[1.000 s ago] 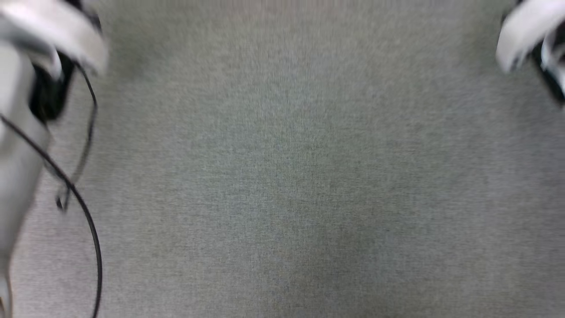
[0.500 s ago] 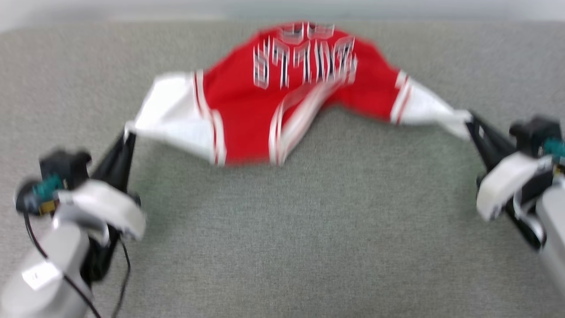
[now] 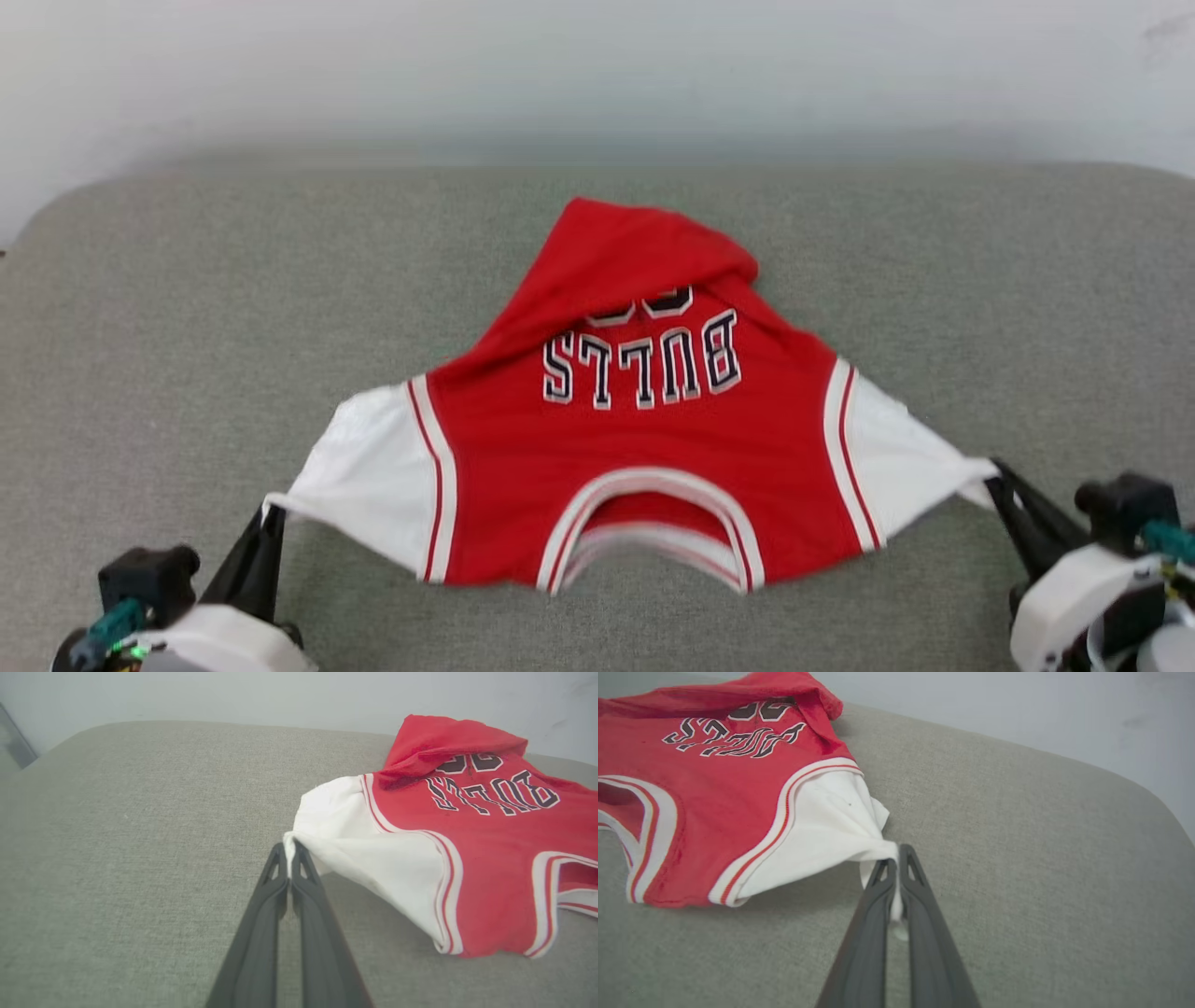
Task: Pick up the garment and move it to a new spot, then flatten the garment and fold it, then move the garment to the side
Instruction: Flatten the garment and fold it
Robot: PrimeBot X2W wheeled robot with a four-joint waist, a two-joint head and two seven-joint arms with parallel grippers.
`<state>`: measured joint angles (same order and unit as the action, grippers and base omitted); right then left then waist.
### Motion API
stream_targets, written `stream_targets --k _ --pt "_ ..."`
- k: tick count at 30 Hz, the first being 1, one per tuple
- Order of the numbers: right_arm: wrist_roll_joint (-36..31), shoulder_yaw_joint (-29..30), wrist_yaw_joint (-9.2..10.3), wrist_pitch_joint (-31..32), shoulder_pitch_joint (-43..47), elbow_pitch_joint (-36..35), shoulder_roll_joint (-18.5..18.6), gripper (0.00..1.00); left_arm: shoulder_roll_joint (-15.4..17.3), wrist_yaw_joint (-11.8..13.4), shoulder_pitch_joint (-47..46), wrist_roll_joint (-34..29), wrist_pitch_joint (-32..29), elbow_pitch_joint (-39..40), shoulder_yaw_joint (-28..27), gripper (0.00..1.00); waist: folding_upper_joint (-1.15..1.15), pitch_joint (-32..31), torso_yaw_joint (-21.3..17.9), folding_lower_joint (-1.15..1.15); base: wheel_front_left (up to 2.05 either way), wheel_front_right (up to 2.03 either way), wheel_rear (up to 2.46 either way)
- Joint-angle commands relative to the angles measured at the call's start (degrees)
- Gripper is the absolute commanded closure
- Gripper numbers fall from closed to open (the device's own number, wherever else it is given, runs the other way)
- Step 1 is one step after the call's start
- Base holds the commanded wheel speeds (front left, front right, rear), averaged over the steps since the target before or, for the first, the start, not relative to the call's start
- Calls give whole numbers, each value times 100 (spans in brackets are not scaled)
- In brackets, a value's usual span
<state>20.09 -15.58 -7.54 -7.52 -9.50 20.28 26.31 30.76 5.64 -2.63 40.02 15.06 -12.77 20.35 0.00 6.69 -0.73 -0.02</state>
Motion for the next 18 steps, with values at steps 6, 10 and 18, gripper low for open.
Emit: stream_targets --k 6,10,18 --pt "-128 681 10 182 1048 -563 -269 100 -32 149 642 -34 16 247 -159 100 0 -306 48 2 0 0 0" --pt "-219 983 10 305 1618 -919 -441 100 -108 208 1009 8 16 367 -240 100 0 -437 57 2 0 0 0" --pt "-403 1481 10 429 2220 -1576 -727 100 -195 293 1423 -63 16 566 -432 100 0 -566 85 2 0 0 0"
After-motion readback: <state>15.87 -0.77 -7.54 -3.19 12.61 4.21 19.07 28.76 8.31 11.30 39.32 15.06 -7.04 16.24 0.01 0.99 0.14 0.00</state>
